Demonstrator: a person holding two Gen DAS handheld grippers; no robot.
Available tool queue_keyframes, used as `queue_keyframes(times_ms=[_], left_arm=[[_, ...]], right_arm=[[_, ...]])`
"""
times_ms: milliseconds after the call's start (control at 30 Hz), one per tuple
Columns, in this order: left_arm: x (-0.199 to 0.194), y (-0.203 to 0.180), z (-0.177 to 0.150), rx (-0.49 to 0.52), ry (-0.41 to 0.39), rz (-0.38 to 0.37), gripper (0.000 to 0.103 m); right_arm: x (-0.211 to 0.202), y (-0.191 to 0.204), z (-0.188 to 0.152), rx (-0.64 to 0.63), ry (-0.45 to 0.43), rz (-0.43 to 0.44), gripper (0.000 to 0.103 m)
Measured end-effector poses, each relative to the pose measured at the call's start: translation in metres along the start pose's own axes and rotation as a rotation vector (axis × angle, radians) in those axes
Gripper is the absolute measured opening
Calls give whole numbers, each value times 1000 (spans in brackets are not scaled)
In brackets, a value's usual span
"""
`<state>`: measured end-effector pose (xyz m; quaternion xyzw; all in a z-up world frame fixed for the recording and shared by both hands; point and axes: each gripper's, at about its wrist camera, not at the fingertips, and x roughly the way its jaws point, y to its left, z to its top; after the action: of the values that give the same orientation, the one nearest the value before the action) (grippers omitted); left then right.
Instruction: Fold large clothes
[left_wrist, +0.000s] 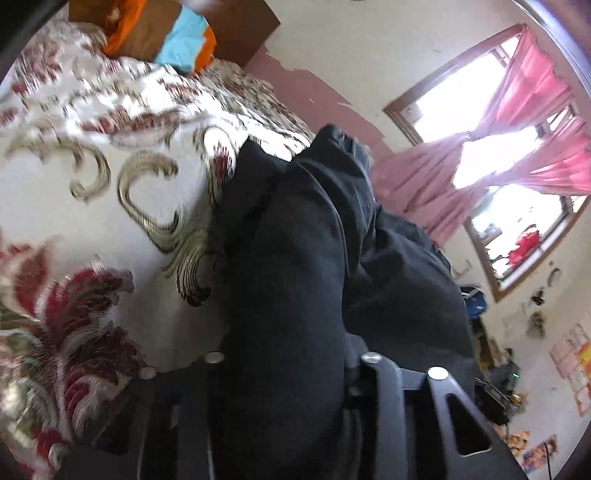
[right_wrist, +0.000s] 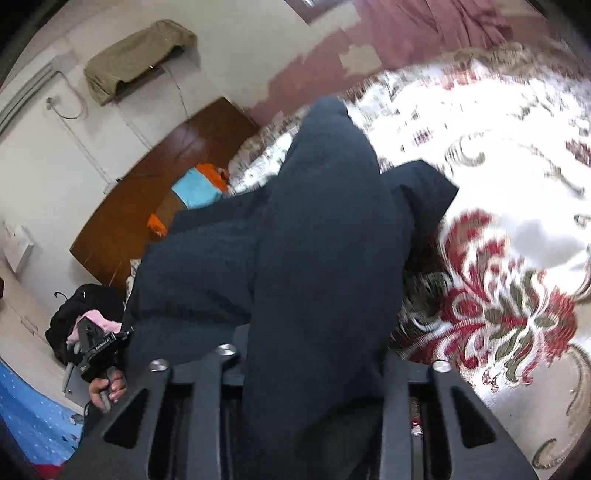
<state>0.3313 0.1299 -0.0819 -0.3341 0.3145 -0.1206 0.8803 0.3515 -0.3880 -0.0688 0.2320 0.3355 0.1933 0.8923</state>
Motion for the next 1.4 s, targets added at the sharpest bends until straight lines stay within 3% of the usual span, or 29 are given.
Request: queue_keyframes(times_ms=[133,333,500,600,700,833,900,967,1133,1233,1400], left_arm=[[-20,-56,16,160,-14,154,18],[-38,-131,39,336,-34,201,16],[-44,-177,36,412,-109,136,16],[-29,-200,32,426,-141,85,16],[3,-220,20,455,-130,51,16],[55,-226,-6,472,-58,26,17],[80,-219,-24,481,5,53,17],[92,-207,-36,491,-2,119,18],[92,-178,-27,368,44,86,29],[94,-183,-27,388,74,142,35],[94,-185,-27,356,85,193,44]], right_arm=[[-23,25,10,-50,-79,26,20],[-72,46,25,-121,-186,38,19],[-125,37,36,-168,-305,-9,19],[-145,23,37,-174,-354,-83,19],[-160,-4,30,-148,-380,-166,19],[-151,-45,17,-77,-320,-296,21],[-146,-68,7,-34,-292,-321,32],[-145,-78,3,-16,-289,-322,40],[-130,-80,5,-6,-277,-346,55],[-123,-82,4,24,-256,-377,78],[-128,-73,-7,8,-237,-454,92]])
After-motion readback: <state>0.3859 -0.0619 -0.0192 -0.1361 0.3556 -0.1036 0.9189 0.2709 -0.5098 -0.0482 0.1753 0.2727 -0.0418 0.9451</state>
